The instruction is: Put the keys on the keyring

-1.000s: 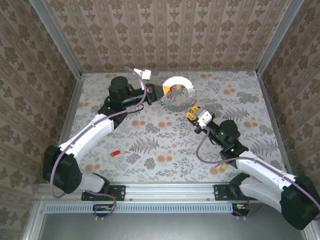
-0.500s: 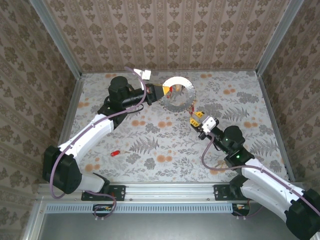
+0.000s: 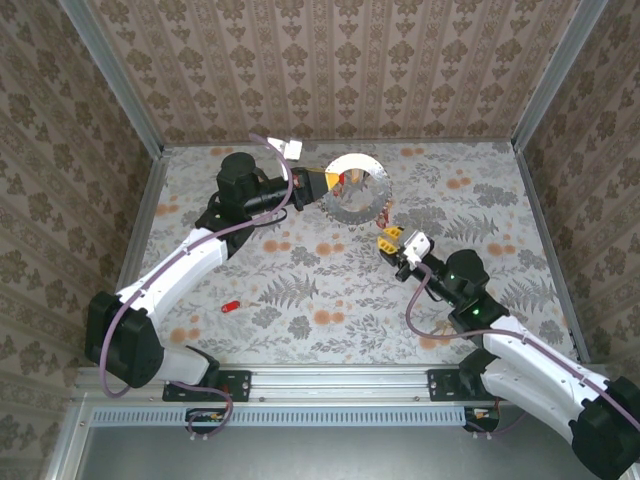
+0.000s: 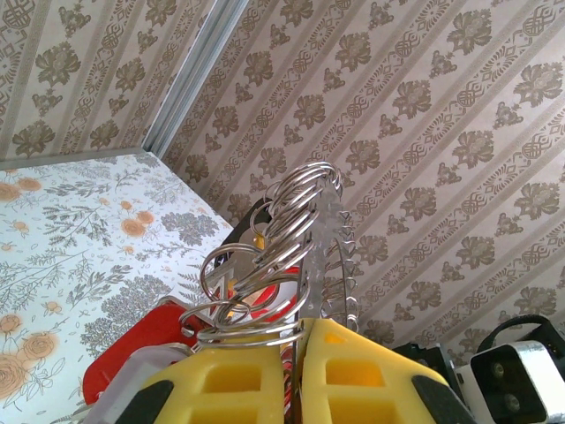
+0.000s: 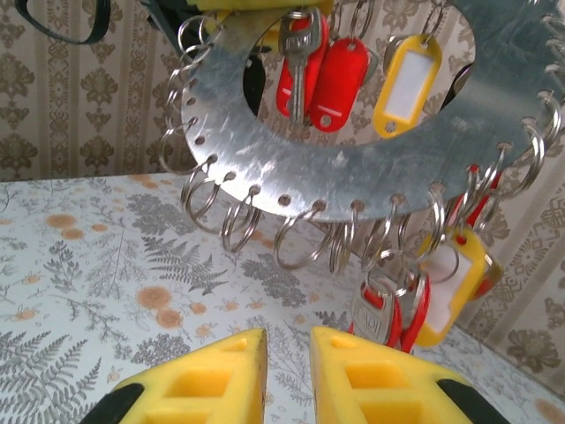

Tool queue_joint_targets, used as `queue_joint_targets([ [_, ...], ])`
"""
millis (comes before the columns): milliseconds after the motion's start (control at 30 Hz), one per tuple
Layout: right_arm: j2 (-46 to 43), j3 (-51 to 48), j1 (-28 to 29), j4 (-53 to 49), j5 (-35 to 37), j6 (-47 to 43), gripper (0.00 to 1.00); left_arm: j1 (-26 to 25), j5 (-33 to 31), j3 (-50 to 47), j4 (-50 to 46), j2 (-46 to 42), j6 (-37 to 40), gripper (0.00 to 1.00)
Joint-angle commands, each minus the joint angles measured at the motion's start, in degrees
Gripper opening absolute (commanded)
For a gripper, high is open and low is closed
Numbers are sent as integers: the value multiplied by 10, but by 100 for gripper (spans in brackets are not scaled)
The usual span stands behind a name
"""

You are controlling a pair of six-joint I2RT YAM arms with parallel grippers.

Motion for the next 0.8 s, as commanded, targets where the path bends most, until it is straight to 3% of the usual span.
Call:
queue_joint_targets([
  [0, 9, 26, 5, 50, -5, 11, 23, -4, 1, 16, 26, -22, 11, 0],
  [767, 56, 47, 6, 86, 33, -3, 22, -5, 1, 13, 31, -22, 4, 0],
])
